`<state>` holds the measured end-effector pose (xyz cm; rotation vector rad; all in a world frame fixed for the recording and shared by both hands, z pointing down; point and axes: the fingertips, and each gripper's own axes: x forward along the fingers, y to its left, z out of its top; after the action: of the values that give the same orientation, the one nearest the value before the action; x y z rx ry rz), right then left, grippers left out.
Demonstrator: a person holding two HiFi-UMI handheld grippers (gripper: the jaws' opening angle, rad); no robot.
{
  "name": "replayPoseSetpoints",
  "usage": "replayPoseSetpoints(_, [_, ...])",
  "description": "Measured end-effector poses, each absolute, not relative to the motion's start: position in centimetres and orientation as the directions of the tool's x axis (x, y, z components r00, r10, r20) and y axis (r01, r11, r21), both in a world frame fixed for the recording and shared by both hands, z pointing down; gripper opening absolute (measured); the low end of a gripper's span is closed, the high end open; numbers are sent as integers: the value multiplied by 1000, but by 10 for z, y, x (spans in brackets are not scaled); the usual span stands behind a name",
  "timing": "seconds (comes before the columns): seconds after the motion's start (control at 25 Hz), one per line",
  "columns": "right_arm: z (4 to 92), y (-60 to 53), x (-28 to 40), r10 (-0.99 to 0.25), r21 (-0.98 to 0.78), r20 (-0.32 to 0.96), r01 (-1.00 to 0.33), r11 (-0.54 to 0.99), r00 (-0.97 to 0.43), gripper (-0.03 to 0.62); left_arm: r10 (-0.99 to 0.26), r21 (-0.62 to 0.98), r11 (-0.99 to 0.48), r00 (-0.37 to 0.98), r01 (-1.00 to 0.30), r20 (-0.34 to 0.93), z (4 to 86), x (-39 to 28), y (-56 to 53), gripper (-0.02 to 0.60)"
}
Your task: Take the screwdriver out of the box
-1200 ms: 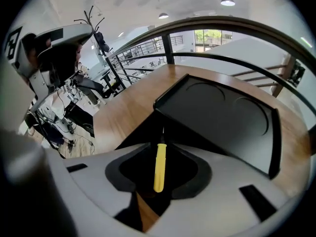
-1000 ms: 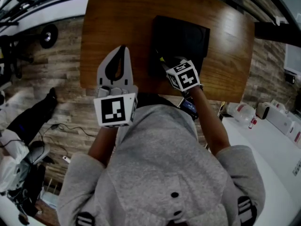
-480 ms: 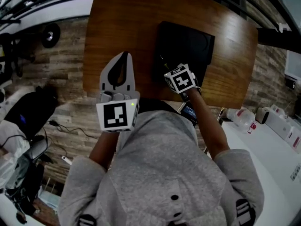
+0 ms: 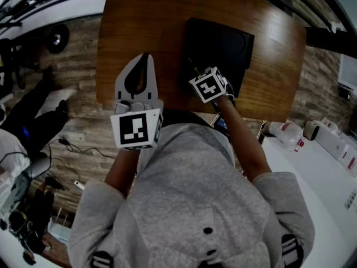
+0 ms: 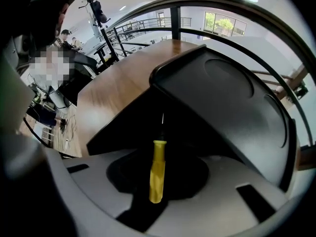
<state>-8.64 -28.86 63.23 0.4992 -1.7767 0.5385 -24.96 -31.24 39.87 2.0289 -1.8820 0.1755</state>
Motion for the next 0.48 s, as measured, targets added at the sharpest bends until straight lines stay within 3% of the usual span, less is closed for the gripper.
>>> replayPoseSetpoints(0.24, [634, -287, -86, 2, -189, 953, -591, 784, -303, 83, -936, 178, -52, 110, -983, 334, 401, -248, -313, 14])
replayPoseSetpoints(0.48, [632, -284, -70, -9, -129, 967, -523, 843, -253, 81, -940, 188, -61, 120, -980, 319, 400, -244, -313, 14])
